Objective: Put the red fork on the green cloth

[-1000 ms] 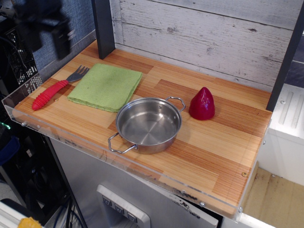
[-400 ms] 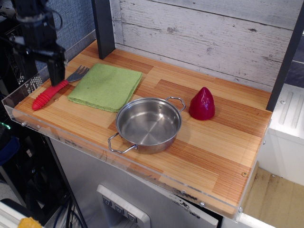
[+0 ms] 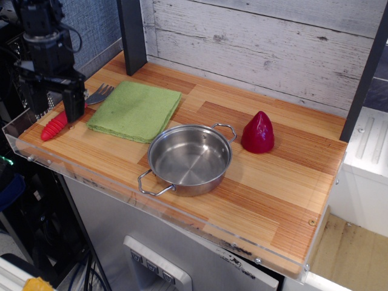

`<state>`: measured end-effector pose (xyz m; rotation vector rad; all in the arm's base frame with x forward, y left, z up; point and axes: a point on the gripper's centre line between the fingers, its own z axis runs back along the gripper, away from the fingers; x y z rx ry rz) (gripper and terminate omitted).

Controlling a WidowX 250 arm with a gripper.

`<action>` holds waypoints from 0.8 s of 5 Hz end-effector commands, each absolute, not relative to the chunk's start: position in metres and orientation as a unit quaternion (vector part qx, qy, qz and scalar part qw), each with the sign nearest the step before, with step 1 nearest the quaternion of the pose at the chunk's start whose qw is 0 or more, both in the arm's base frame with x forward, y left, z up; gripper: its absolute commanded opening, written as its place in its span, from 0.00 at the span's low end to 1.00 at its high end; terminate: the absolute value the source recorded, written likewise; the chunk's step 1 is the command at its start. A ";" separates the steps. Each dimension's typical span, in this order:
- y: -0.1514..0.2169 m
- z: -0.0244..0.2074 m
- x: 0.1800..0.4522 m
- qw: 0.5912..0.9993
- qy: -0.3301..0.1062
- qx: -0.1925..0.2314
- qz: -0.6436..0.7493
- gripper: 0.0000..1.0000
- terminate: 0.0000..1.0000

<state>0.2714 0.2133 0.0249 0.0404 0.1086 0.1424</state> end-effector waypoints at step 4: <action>0.217 0.008 0.266 0.993 0.094 0.022 0.070 0.00 0.00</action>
